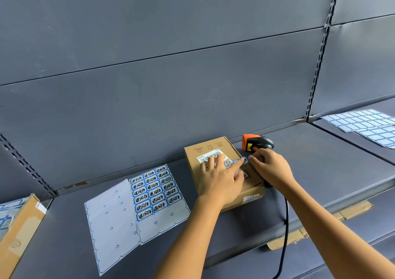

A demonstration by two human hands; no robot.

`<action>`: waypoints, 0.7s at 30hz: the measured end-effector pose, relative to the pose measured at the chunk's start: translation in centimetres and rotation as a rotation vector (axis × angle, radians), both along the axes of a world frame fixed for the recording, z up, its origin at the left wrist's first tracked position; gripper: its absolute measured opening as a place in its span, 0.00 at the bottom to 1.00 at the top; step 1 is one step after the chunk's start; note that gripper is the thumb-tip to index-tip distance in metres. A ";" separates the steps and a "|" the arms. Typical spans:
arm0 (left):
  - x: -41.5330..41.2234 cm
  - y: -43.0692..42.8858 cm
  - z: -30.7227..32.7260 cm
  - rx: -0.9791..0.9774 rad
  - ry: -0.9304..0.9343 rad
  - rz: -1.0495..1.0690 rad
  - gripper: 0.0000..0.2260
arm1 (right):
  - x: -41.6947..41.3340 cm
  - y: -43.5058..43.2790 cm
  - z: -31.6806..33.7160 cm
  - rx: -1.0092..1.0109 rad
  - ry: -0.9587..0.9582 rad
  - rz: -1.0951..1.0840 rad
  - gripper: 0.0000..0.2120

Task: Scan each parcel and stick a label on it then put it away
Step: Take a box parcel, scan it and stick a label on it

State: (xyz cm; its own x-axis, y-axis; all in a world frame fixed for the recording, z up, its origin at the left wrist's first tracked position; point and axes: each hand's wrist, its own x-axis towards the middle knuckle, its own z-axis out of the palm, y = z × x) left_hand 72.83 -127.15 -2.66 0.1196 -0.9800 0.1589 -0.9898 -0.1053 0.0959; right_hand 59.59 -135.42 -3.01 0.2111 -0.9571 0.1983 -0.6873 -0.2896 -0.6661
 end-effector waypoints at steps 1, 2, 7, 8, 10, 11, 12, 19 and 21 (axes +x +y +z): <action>0.0 0.0 0.0 -0.012 0.006 0.000 0.20 | -0.1 0.1 0.1 0.004 -0.031 0.013 0.08; 0.0 0.1 0.0 -0.023 0.008 0.001 0.20 | -0.1 0.4 0.2 0.021 -0.065 0.035 0.07; 0.2 0.1 0.0 -0.022 0.001 -0.004 0.20 | 0.5 2.1 0.7 0.205 0.012 0.131 0.12; 0.2 0.1 0.0 -0.030 -0.007 -0.004 0.20 | 0.6 2.2 0.9 0.243 0.041 0.139 0.12; 0.1 0.2 -0.1 -0.049 -0.018 -0.002 0.20 | 0.9 2.2 1.2 0.300 0.084 0.144 0.12; 0.1 0.2 -0.1 -0.054 -0.020 -0.001 0.20 | 0.9 2.1 1.4 0.316 0.107 0.147 0.12; 0.1 0.3 -0.1 -0.056 -0.024 0.001 0.21 | 1.0 2.0 1.7 0.333 0.129 0.149 0.11; 0.5 0.1 0.1 -0.157 0.057 0.045 0.27 | 0.9 2.9 2.8 0.568 -0.370 0.282 0.09; 1.1 0.8 0.3 -0.274 0.236 0.057 0.29 | 0.8 3.5 3.1 0.648 -0.585 0.337 0.12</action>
